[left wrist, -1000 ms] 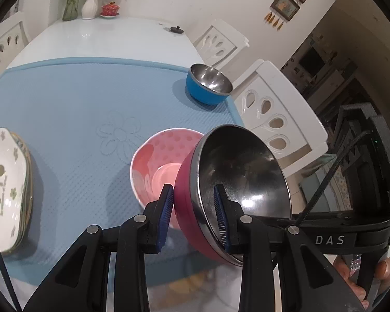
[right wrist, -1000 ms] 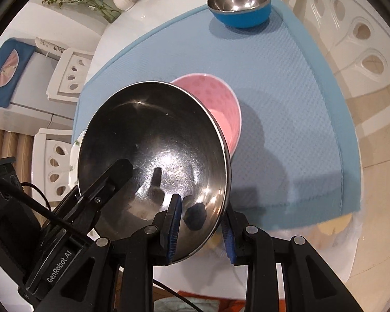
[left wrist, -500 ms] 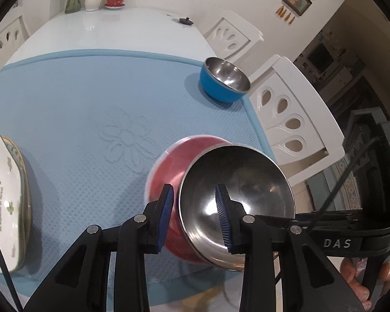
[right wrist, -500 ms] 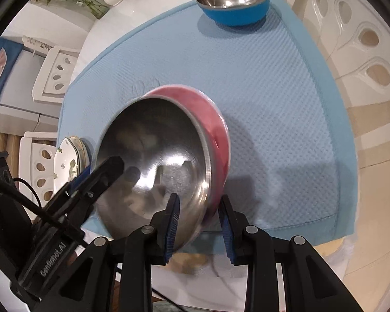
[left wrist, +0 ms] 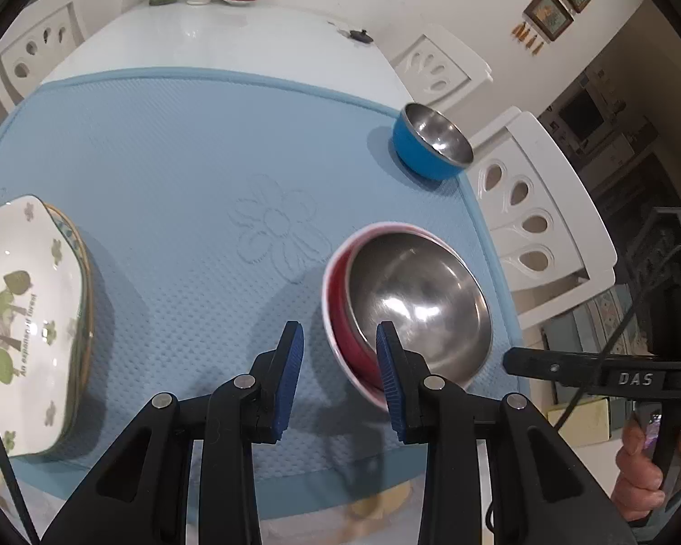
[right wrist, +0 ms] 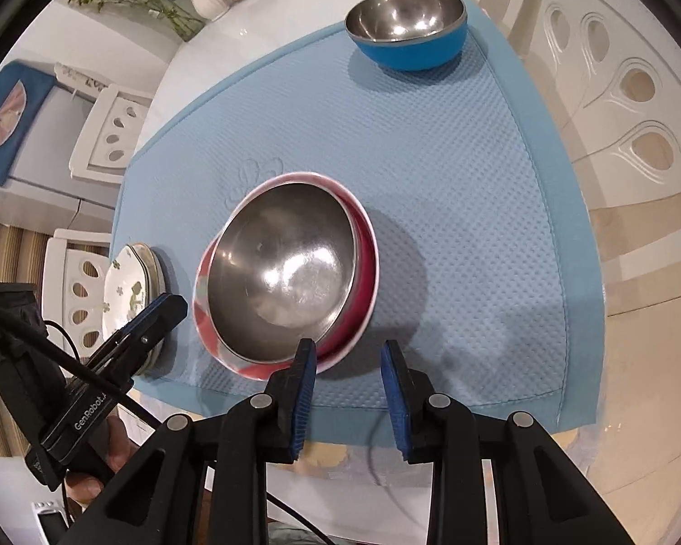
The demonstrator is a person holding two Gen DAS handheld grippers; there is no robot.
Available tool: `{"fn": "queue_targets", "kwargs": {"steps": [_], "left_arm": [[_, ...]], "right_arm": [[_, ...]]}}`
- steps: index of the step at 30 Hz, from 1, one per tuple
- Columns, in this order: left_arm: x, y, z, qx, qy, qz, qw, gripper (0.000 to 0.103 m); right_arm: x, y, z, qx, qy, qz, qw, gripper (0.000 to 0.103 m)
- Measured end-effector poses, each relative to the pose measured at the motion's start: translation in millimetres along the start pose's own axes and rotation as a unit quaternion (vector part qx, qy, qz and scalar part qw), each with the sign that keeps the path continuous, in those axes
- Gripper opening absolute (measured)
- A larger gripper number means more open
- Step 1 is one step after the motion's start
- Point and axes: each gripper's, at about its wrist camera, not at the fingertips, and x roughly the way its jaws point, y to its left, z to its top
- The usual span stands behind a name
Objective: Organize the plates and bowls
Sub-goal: 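Lower the red bowl into the pink bowl and open the right gripper, then move the right gripper to the rim of the blue steel bowl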
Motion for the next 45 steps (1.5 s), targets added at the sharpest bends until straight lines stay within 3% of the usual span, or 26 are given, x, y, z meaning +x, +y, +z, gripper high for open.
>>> {"fn": "queue_targets", "kwargs": {"steps": [9,12,18,23,26,29,34,35,36,37,38,41,45], "left_arm": [[1,-2,1,0.004,0.006,0.003,1.0,0.03],[3,-2,3,0.001,0.007,0.003,1.0,0.03],[6,-8,10,-0.003,0.003,0.0,1.0,0.03],[6,-8,16,0.004,0.005,0.007,1.0,0.03],[5,-9,24,0.002,0.003,0.007,1.0,0.03],[0,-18,40,0.015,-0.01,0.002,0.9998,0.03],[-14,-48,84,0.064,-0.049,-0.009,0.9967,0.033],[-15,-53,94,0.072,-0.057,-0.012,0.9957,0.038],[-16,-57,101,0.076,-0.062,-0.014,0.995,0.05],[-16,-62,113,0.08,-0.071,-0.014,0.9941,0.066],[-15,-66,125,0.085,-0.084,-0.017,0.9927,0.069],[3,-77,156,0.104,-0.082,-0.027,0.9909,0.069],[45,-75,188,0.09,-0.049,-0.037,0.9941,0.067]], "right_arm": [[26,-9,-5,0.022,0.03,0.026,0.999,0.029],[17,-11,-4,0.024,0.018,0.054,0.998,0.029],[20,-12,4,0.044,-0.01,0.066,0.997,0.029],[28,-13,1,0.036,-0.006,0.06,0.998,0.029],[24,-15,3,0.04,-0.004,0.081,0.996,0.029],[5,-16,13,0.034,-0.022,0.091,0.995,0.029],[-45,-26,44,0.038,-0.094,0.112,0.989,0.029],[-54,-29,51,0.041,-0.111,0.114,0.986,0.03],[-60,-33,57,0.044,-0.123,0.115,0.985,0.033],[-66,-37,66,0.05,-0.136,0.113,0.983,0.045],[-69,-42,75,0.058,-0.145,0.109,0.982,0.057],[-72,-57,103,0.079,-0.16,0.103,0.979,0.058],[-58,-75,148,0.098,-0.156,0.09,0.979,0.058]]}}
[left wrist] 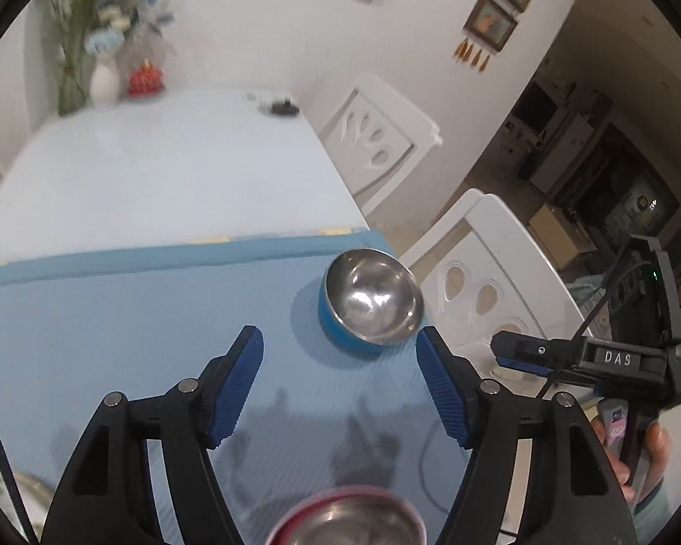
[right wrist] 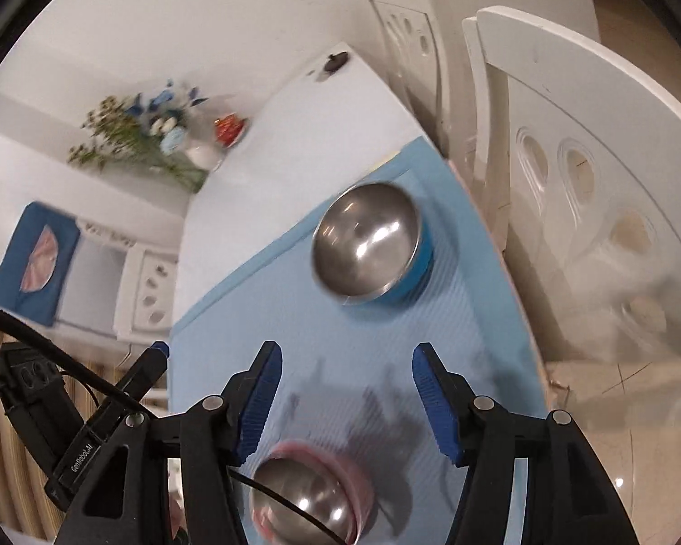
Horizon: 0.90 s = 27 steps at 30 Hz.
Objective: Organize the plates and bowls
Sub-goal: 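Move the right gripper to the rim of the blue steel bowl, then close the right gripper on the blue bowl rim, then lift the blue bowl and carry it over the red bowl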
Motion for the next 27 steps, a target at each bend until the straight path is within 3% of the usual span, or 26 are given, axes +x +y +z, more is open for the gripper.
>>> {"fn": "queue_targets", "kwargs": {"steps": [6,10,15,19,27], "left_arm": [[86,15,16,-0.042,0.069,-0.032,0.9962,0.058],[133,20,17,-0.05,0.103,-0.034,0.9929,0.052],[171,19,13,-0.039,0.137,-0.039,0.9891,0.04],[185,20,11,-0.035,0.148,-0.045,0.9873,0.023],[171,20,9,-0.026,0.132,-0.037,0.9902,0.02]], "right_arm": [[52,-12,39,-0.015,0.015,-0.041,0.999,0.056],[89,-20,52,-0.034,0.033,-0.076,0.996,0.05],[118,-35,60,-0.033,0.052,-0.073,0.995,0.042],[130,-36,63,-0.052,0.051,-0.073,0.995,0.033],[137,-31,58,-0.071,0.054,-0.101,0.991,0.026]]}}
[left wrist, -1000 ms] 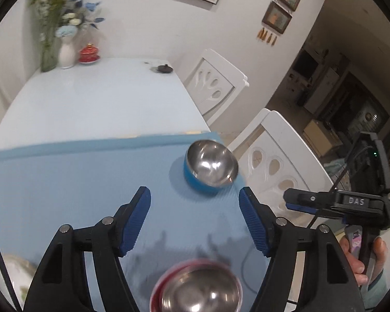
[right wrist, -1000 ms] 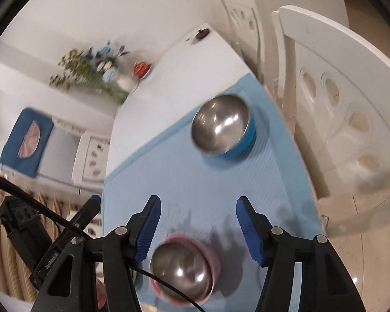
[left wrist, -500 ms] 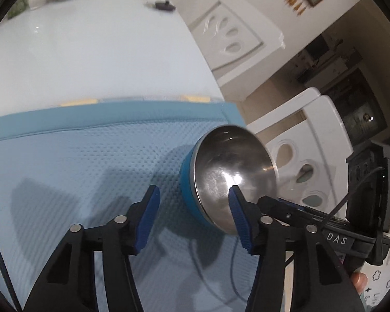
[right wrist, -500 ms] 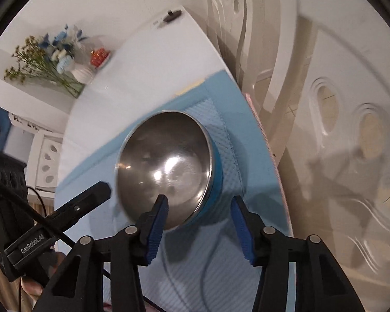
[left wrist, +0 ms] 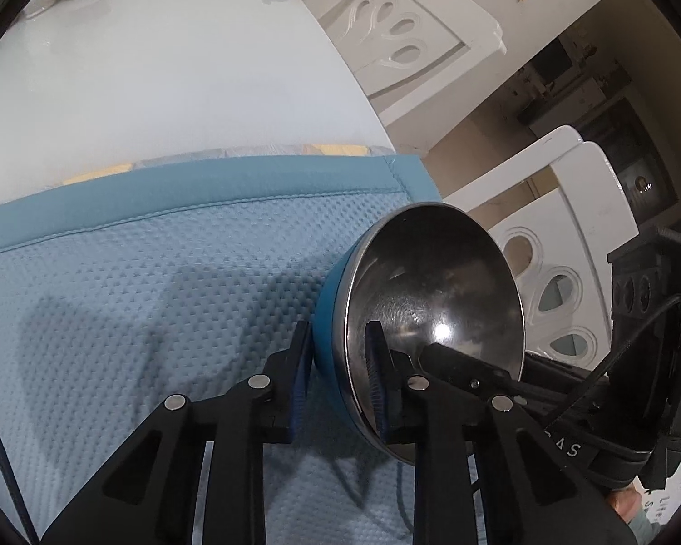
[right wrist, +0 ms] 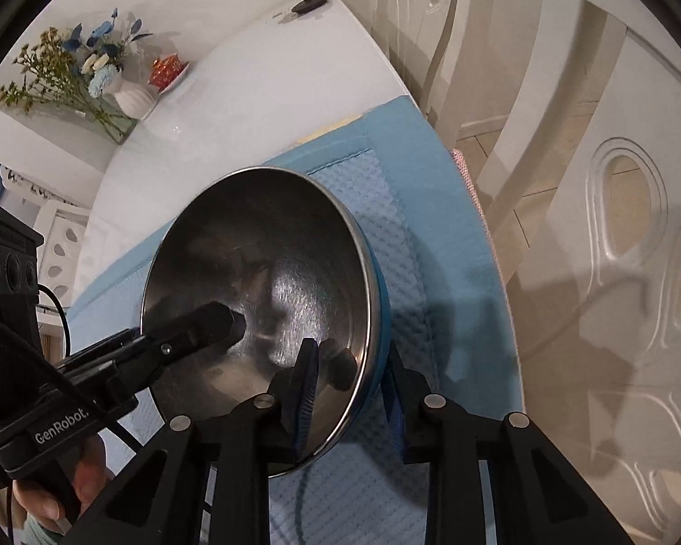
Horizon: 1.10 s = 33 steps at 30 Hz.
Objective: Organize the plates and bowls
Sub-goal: 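Lift the blue bowl and carry it over the red bowl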
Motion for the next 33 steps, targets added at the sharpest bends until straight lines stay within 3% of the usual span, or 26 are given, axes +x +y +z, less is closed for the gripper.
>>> {"fn": "queue_targets", "kwargs": {"steps": [10,13,20,23,27,33], "left_arm": [[-68,-24,-17,0.012,-0.046,-0.004,0.9989,0.02],[-100,-33,-26,0.009,-0.066,-0.025,0.9975,0.02],[-176,-60,-62,0.021,-0.133,-0.03,0.9905,0.02],[-206,-64,-81,0.011,-0.153,-0.033,0.9877,0.02],[-229,-68,-108,-0.005,-0.156,-0.008,0.9877,0.02],[-238,-63,-150,-0.016,-0.147,0.005,0.989,0.02]], "right_arm": [[-56,32,-17,0.002,-0.016,0.004,1.0,0.026],[-86,47,-26,-0.001,-0.037,0.015,0.999,0.026],[-155,87,-63,-0.026,-0.077,0.016,0.997,0.026],[-180,103,-85,-0.033,-0.097,0.037,0.994,0.026],[-196,122,-110,-0.034,-0.088,0.058,0.994,0.026],[-205,144,-153,-0.061,-0.083,0.043,0.994,0.027]]}}
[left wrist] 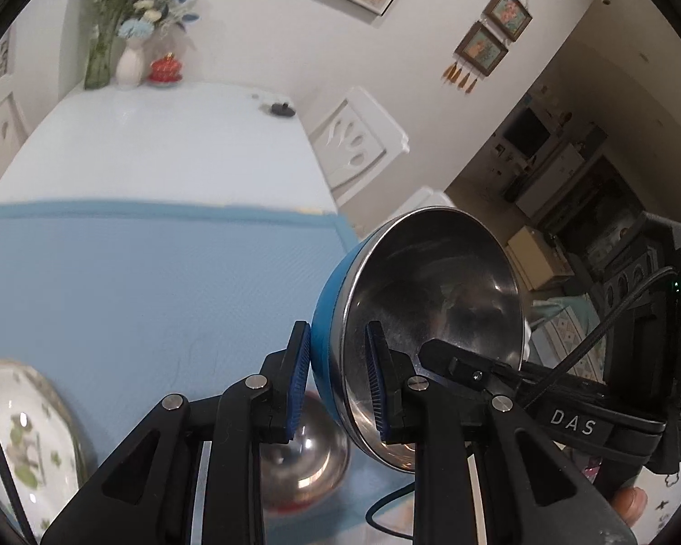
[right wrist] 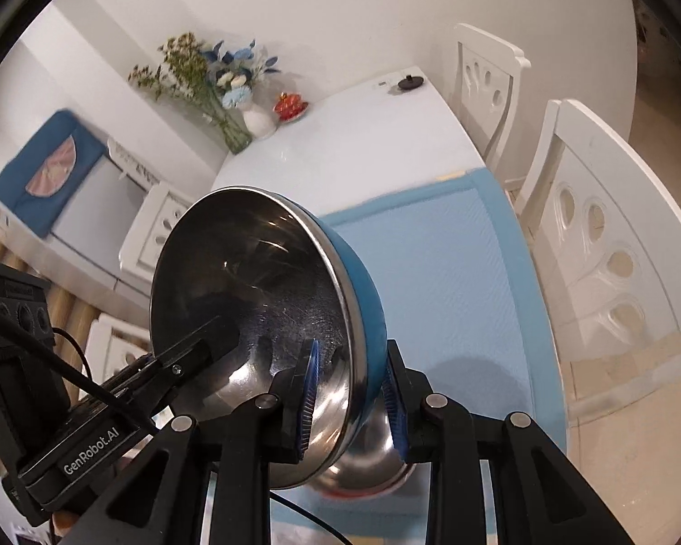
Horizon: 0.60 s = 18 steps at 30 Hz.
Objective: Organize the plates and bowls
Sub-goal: 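Lift the blue bowl and carry it over the red bowl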
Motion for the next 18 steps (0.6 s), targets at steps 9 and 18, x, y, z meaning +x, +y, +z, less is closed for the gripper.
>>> {"fn": "queue_targets", "kwargs": {"steps": [9,18], "left_arm": [[1,23,-43,-0.033,0.042,0.003,0.9986,0.02],[21,33,-66,-0.035,0.072,0.01,0.9968,0.02]], "right_arm": [[17,-8,-43,0.038,0.053,0.016,0.998,0.027],[36,-27,-70,0.1,0.078,0.031,0.991,0.027]]}}
